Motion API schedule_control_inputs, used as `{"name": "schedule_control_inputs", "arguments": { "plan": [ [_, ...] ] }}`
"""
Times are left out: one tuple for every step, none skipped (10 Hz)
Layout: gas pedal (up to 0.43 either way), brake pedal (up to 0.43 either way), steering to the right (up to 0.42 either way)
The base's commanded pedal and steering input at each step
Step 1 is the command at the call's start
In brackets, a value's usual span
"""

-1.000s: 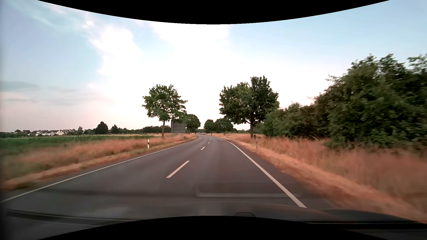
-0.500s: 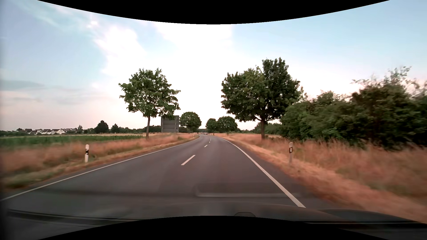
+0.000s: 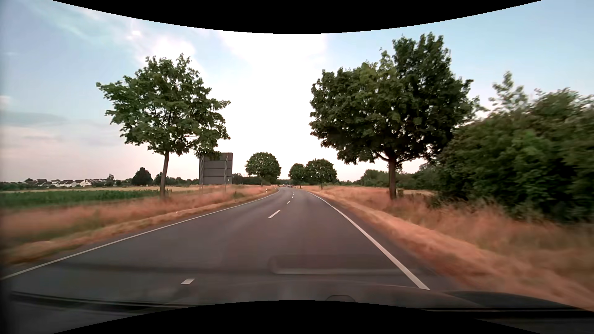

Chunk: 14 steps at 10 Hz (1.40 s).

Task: Follow the waypoints while adhering to traffic rules and regulations

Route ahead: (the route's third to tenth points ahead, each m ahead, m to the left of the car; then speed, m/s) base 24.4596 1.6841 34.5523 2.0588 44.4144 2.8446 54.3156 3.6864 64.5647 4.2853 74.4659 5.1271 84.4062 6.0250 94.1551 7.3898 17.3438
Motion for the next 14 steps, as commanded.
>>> {"name": "schedule_control_inputs", "arguments": {
  "plan": [
    [0.079,0.0,-0.012],
    [0.079,0.0,-0.012],
    [0.079,0.0,-0.011],
    [0.079,0.0,-0.011],
    [0.079,0.0,-0.012],
    [0.079,0.0,-0.012],
    [0.079,0.0,-0.012],
    [0.079,0.0,-0.012],
    [0.079,0.0,-0.011],
    [0.079,0.0,-0.011],
    [0.079,0.0,-0.011],
    [0.087,0.0,-0.011],
    [0.087,0.0,-0.01],
    [0.087,0.0,-0.01]
  ]
}}
